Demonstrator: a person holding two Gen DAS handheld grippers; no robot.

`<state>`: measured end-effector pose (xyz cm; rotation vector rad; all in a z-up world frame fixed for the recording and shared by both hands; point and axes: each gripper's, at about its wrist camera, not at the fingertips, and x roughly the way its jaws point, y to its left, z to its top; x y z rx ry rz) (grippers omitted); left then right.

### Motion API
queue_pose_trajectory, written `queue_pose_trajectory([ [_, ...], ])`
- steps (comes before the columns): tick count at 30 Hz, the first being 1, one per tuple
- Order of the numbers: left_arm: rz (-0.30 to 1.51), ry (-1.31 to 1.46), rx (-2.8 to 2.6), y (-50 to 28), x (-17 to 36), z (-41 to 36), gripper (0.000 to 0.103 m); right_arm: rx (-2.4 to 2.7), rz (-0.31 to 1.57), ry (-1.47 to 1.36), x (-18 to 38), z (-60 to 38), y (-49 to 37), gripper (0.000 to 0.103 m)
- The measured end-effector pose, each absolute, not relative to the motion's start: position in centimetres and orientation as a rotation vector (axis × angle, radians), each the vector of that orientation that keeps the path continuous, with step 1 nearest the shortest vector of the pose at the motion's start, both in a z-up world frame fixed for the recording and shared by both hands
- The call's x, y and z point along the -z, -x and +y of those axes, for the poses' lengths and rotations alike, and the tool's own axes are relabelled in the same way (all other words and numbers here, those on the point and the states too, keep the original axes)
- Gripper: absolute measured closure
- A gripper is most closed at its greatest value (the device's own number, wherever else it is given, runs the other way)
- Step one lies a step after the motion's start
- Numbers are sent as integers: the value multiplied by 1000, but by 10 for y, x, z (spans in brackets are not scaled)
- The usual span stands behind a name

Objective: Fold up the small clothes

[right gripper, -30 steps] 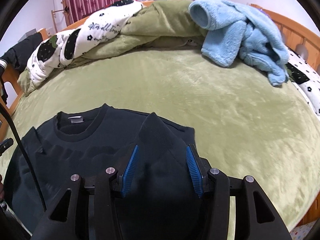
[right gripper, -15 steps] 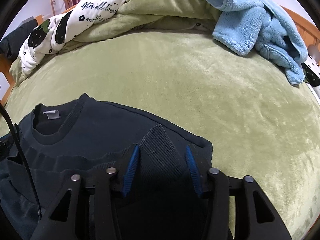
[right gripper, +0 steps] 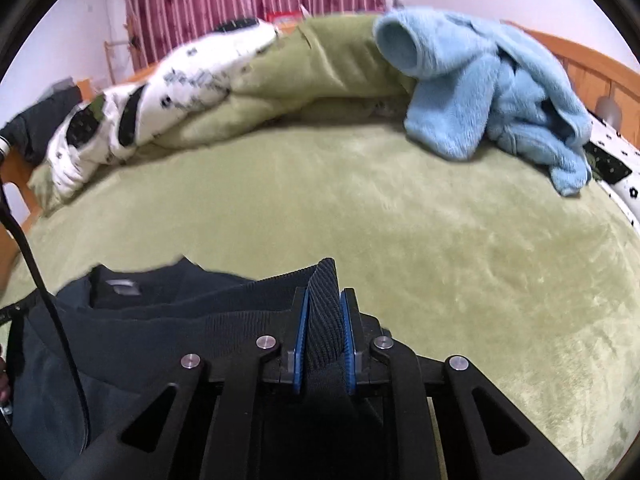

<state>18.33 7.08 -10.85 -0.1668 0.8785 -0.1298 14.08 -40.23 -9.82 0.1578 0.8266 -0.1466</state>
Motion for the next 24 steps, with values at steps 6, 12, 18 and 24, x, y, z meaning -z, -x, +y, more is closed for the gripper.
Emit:
queue_pose_trajectory([
  [6, 903, 158, 122, -186, 114, 70, 90, 181, 907, -116, 127, -397, -152, 86],
  [12, 926, 133, 95, -182, 109, 68, 77, 200, 909, -81, 119, -387, -144, 69],
  [18, 896, 173, 92, -154, 89, 89, 47, 155, 874, -90, 81, -352, -123, 61],
  [24, 875, 203, 13, -118, 73, 139, 46, 19, 836, -157, 50, -288, -102, 55],
])
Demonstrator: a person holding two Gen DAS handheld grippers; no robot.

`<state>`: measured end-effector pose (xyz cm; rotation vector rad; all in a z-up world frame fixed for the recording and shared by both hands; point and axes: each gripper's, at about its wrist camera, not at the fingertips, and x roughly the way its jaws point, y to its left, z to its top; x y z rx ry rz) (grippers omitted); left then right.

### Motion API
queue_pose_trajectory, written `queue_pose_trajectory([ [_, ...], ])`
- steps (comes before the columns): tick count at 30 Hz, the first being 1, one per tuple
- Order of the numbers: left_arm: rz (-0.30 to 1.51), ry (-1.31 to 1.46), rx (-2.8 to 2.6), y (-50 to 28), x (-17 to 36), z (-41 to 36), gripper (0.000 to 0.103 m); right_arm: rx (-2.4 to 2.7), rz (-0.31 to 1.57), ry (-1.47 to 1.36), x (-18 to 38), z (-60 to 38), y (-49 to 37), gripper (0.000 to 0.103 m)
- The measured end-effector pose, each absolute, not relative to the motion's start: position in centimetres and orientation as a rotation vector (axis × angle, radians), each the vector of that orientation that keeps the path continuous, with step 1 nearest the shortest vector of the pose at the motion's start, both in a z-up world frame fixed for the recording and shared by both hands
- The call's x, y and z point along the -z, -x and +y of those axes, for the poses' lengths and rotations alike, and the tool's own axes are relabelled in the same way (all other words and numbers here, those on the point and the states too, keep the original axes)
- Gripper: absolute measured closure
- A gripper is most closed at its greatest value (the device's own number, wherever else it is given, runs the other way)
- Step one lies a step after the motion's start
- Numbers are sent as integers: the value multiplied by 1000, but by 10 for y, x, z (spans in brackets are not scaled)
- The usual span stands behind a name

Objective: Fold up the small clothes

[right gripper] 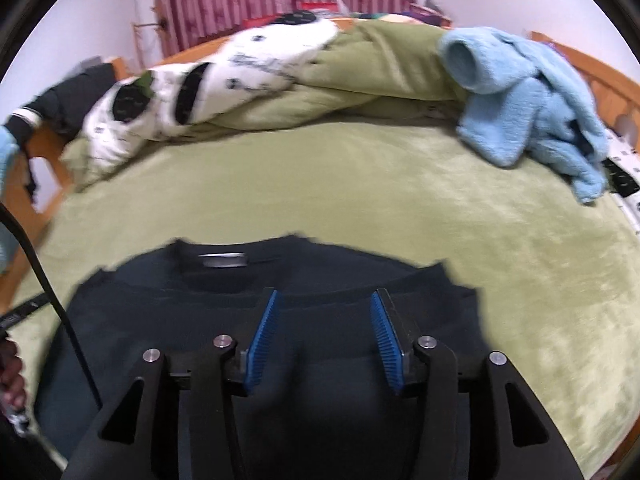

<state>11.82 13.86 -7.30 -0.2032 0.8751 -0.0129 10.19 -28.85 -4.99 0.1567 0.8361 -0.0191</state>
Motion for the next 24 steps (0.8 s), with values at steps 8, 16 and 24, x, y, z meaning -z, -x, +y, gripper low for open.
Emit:
queue_pose_trajectory([
  [8, 858, 240, -115, -63, 64, 216, 46, -164, 876, -93, 51, -159, -77, 55],
  [16, 840, 295, -167, -23, 71, 276, 46, -312, 920, 30, 56, -47, -36, 51],
  [24, 821, 343, -123, -14, 77, 296, 46, -381, 983, 161, 72, 14, 1, 48],
])
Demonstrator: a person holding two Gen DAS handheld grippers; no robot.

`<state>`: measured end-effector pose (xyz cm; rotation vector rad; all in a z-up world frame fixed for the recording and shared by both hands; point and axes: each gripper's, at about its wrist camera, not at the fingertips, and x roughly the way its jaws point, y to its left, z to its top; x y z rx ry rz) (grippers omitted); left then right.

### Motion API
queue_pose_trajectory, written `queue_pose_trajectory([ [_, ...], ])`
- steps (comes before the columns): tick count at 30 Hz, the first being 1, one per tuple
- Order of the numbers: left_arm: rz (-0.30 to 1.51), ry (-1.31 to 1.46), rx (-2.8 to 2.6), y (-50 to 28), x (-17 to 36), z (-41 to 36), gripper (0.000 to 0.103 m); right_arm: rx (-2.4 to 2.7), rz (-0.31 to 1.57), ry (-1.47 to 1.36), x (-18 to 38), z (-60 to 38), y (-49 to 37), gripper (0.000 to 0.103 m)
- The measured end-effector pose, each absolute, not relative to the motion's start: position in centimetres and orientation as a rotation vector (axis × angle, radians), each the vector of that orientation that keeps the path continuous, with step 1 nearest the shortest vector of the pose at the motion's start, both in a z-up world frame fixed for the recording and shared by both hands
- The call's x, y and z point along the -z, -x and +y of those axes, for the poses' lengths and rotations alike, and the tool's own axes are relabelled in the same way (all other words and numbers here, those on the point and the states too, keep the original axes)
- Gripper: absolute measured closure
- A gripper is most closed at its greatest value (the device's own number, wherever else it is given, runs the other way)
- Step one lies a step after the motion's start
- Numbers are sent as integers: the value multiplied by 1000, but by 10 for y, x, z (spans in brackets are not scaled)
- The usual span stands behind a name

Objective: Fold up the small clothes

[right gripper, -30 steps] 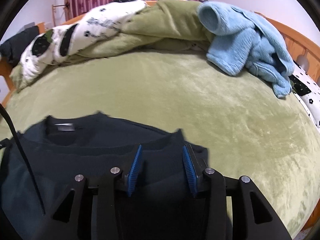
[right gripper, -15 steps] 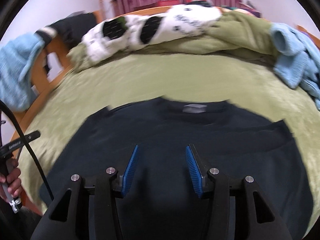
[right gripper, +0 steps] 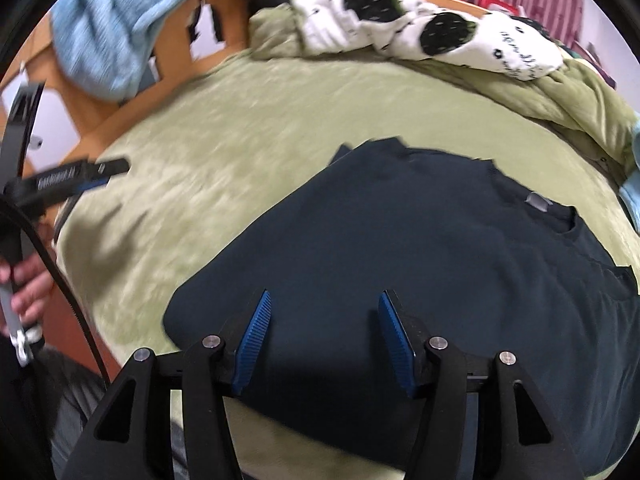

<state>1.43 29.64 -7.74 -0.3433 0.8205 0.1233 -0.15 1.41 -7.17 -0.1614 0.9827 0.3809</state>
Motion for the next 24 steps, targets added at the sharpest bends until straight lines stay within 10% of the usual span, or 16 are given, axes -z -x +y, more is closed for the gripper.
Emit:
queue_pose_trajectory([
  [24, 861, 391, -71, -18, 97, 305, 46, -434, 896, 565, 124, 87, 57, 31],
])
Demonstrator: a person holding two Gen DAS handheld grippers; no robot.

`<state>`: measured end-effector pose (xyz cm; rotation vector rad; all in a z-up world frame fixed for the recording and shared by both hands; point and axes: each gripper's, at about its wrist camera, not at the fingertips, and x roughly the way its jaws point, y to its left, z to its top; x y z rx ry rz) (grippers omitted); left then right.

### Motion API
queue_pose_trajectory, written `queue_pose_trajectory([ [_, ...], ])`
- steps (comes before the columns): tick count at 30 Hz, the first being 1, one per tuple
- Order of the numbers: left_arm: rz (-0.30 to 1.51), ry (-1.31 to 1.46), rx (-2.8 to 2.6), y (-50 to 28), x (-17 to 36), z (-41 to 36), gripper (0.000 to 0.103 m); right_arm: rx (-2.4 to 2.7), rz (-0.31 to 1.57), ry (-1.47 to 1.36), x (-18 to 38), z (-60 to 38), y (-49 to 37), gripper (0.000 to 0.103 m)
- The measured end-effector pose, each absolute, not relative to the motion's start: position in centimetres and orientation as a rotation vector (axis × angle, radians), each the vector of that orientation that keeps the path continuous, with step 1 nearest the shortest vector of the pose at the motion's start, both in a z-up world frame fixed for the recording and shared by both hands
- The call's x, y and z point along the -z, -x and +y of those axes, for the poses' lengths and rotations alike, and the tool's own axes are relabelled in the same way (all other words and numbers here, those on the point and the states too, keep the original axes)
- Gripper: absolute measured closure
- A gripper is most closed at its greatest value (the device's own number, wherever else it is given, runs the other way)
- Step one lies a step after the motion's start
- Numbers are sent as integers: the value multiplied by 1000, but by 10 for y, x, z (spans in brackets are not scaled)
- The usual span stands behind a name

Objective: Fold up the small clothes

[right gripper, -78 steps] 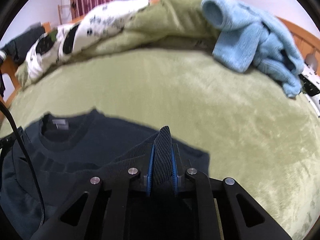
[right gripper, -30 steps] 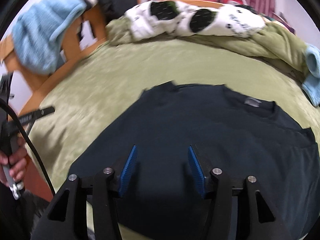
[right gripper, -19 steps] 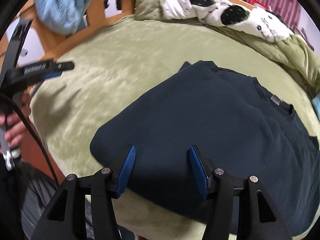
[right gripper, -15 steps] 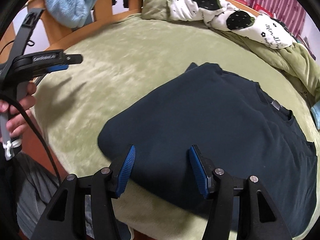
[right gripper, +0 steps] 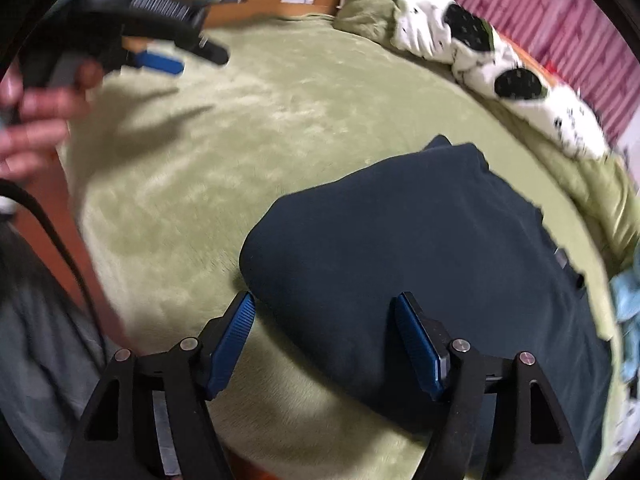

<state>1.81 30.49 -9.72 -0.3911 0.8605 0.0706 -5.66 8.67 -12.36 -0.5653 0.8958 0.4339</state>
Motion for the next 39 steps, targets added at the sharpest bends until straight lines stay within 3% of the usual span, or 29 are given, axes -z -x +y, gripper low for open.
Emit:
queue_pose_trajectory([
  [3, 868, 388, -74, -21, 97, 301, 46, -380, 828, 642, 136, 94, 56, 41],
  [5, 872, 384, -80, -24, 96, 297, 46, -329, 785, 670, 137, 96, 57, 66],
  [8, 873, 385, -74, -31, 94, 287, 46, -315, 728, 663, 130, 91, 62, 76],
  [26, 816, 238, 128, -78, 35, 138, 46, -56, 630, 131, 5, -109, 56, 82],
  [32, 837, 168, 175, -88, 37, 95, 46, 97, 656, 44, 7, -198, 67, 82],
  [39, 865, 81, 191, -92, 44, 61, 46, 160, 792, -117, 58, -279, 67, 81],
])
